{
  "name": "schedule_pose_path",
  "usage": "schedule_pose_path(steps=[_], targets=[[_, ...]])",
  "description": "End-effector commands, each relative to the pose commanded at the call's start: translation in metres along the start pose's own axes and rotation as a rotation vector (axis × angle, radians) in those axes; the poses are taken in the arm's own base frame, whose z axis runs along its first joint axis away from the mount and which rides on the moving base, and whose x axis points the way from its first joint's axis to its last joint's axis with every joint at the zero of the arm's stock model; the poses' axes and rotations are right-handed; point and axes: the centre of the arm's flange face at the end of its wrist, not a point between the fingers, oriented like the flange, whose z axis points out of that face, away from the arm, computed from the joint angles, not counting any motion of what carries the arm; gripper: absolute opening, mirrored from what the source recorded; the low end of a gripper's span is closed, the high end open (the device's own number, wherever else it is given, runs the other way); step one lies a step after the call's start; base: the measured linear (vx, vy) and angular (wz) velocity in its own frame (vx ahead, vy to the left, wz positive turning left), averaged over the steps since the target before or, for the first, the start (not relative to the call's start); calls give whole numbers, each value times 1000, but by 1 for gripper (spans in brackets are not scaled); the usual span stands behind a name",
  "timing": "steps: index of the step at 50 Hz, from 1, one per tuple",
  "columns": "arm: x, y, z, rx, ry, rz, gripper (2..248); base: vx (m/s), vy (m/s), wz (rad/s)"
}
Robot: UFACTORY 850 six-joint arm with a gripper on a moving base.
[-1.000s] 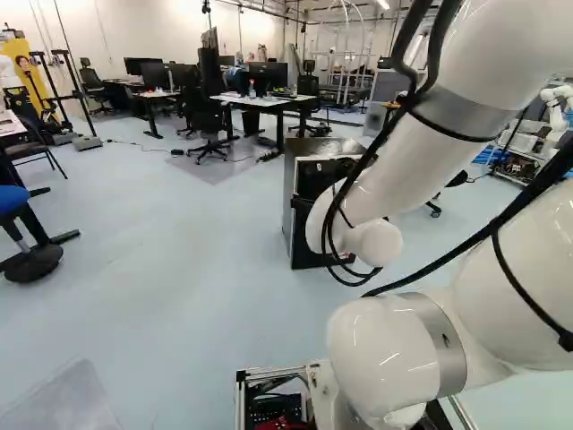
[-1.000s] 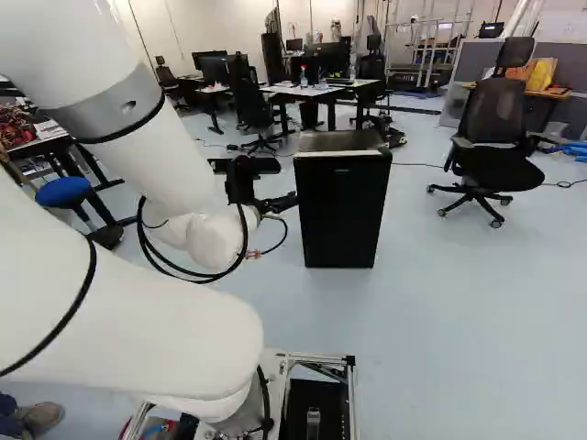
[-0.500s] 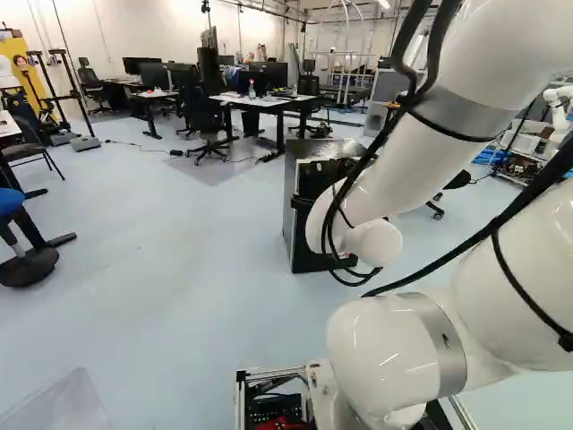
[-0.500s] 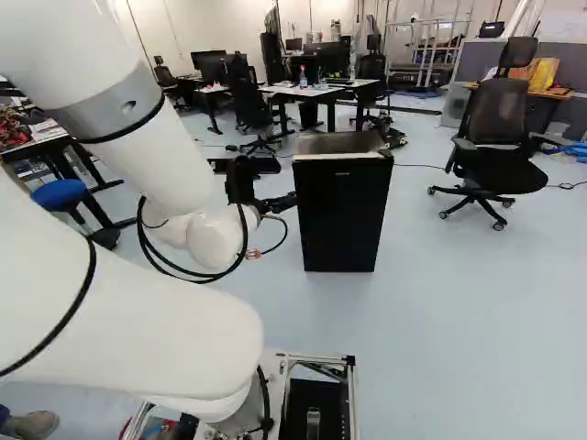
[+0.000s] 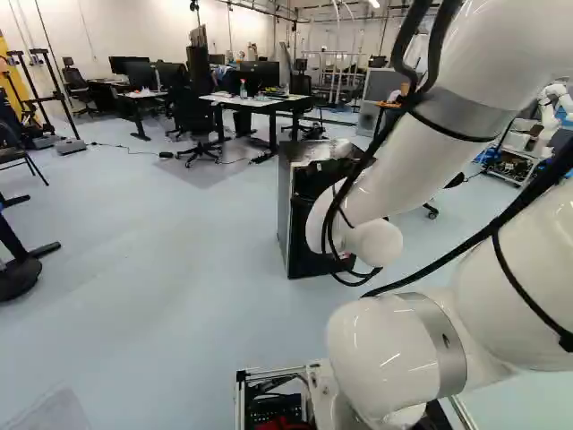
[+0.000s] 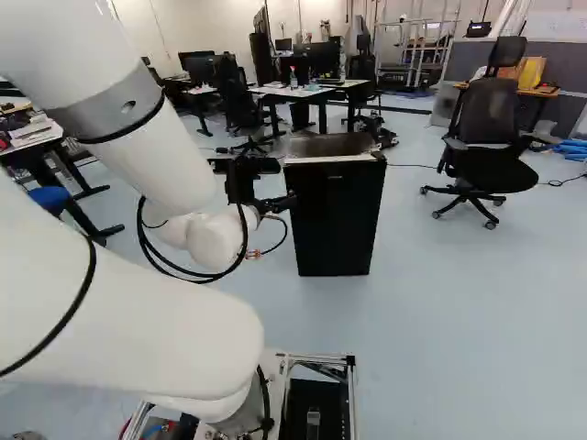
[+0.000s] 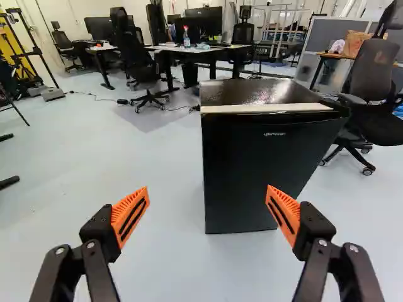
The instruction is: Grab a drink from the fridge
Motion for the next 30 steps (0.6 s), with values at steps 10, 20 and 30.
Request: schedule_pose_path(steps=[10, 20, 30], targets=[[0, 0, 0, 0, 0, 0, 247, 52, -1, -6], [0, 0, 0, 0, 0, 0, 247, 37, -1, -5], [0, 0, 0, 0, 0, 0, 247, 29, -1, -4]])
